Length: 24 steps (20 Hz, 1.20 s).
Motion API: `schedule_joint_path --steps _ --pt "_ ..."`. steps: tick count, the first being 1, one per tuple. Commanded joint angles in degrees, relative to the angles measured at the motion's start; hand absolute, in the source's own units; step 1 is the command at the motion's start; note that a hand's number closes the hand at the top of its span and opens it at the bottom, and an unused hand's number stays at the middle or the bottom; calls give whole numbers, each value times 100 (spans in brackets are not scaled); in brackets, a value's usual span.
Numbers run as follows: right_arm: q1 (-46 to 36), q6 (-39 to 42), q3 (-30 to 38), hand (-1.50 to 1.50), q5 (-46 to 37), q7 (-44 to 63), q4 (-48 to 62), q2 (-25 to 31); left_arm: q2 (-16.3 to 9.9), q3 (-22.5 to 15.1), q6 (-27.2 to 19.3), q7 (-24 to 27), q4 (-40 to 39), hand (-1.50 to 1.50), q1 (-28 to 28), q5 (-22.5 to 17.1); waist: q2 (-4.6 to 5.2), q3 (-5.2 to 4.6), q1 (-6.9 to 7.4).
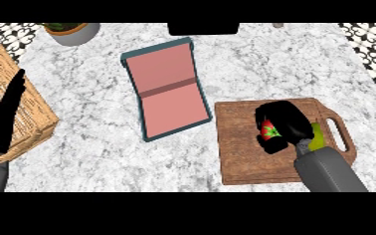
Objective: Pick the tomato from the cutting board and place it in the cardboard box
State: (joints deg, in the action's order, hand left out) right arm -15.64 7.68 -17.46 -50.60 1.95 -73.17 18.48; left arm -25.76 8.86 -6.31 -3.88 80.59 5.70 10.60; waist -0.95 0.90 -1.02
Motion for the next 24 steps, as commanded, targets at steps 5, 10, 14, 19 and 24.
schedule_joint_path --steps 5,10,14,19,24 --pt "1284 -1186 18 150 -1145 2888 -1337 -842 72 242 -45 -209 -120 0 -416 -64 -54 -123 -355" --pt "1686 -1045 -574 150 -2351 4112 -3023 -944 258 137 -38 -16 -38 0 -557 54 -17 -121 -242" --pt "1501 -848 -1156 150 -3250 4378 -4135 -926 280 238 122 12 2 0 -566 -73 7 -111 -72" --pt "1091 44 -1995 150 -3736 4736 -4811 -1444 444 142 52 62 -441 0 -80 161 81 -104 -8" --pt "-222 204 -1995 150 -3060 5427 -4161 -1834 525 86 83 12 -365 0 60 320 117 -97 150"
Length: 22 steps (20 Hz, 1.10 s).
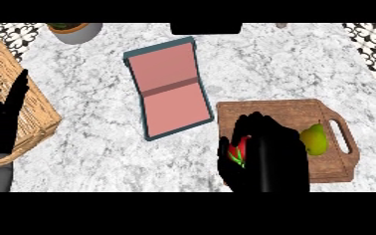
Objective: Pick the tomato from the cutting board and place it in the cardboard box
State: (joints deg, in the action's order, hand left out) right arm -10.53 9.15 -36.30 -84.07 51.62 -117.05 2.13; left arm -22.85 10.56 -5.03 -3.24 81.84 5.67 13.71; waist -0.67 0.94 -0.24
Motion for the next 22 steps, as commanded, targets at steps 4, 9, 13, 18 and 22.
schedule_joint_path --steps 4,9,13,18,22 --pt "-1706 -596 324 150 1117 916 1012 -208 413 -188 25 -203 -82 0 -55 13 99 -97 207" --pt "-2968 -1227 701 150 1761 1346 2095 -211 315 -97 194 -70 -345 0 111 54 129 -102 286" --pt "-3468 -1620 1456 150 2464 887 2919 -212 318 -42 183 -211 -300 0 216 126 142 -96 270" --pt "-4151 -2350 1693 150 2914 578 4371 -212 503 -167 159 -147 -194 0 113 233 149 -97 341" --pt "-4687 -3003 1496 150 3175 696 5420 -212 449 -58 203 -142 -472 0 457 238 194 -102 418"
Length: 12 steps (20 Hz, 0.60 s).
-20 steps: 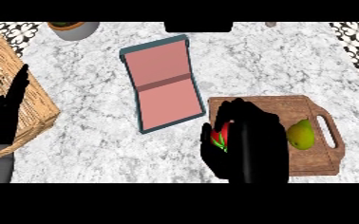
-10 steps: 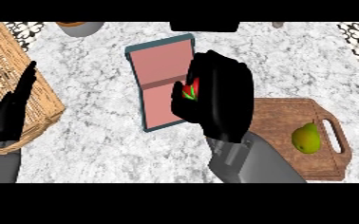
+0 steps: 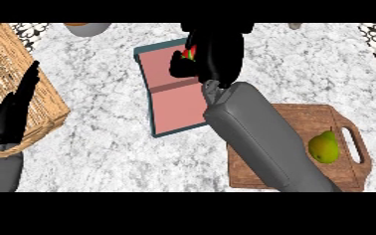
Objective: Pick the tomato from the cutting board and place it in the cardboard box
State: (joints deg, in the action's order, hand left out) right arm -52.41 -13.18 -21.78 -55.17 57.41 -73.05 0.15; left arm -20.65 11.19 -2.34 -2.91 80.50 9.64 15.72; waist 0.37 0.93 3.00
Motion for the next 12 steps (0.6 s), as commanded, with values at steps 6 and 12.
schedule_joint_path --steps 6,12 --pt "-807 -1444 178 150 545 -192 2542 -14 304 -41 -92 -77 -298 0 -18 84 83 -100 77" --pt "-1015 -1883 674 -150 1631 -752 3436 -14 177 37 155 -88 -264 0 33 51 130 -95 214"
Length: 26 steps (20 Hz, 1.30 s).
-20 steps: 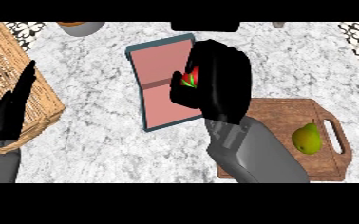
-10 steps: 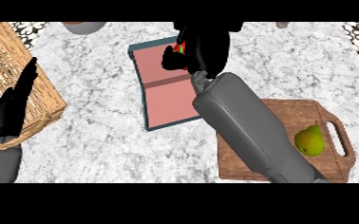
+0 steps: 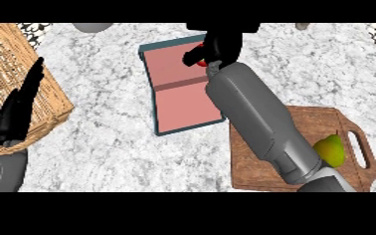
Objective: Pick the tomato from the cutting board and place it in the cardboard box
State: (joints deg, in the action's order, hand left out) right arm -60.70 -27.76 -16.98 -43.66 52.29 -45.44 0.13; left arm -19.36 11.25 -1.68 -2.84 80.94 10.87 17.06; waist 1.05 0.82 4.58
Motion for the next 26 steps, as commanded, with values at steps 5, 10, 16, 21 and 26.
schedule_joint_path --steps 5,10,16,21,26 --pt "-397 -1253 67 -150 863 -925 1070 -12 154 -33 122 -192 -273 0 9 -56 42 -81 59" --pt "-474 -2203 61 -150 915 -1552 1160 -12 114 70 85 13 -364 0 -145 -21 31 -83 -27" --pt "-221 -3114 349 -150 1301 -2141 753 -12 225 94 52 -295 -51 0 -307 -15 -49 -76 -204" --pt "318 -2859 416 -150 1580 -2385 -221 9 174 381 75 -138 -32 0 -662 -119 -128 -79 -438" --pt "1439 -2724 243 -150 1417 -2082 -1519 429 41 554 73 -32 -317 0 -657 -41 -186 -85 -705"
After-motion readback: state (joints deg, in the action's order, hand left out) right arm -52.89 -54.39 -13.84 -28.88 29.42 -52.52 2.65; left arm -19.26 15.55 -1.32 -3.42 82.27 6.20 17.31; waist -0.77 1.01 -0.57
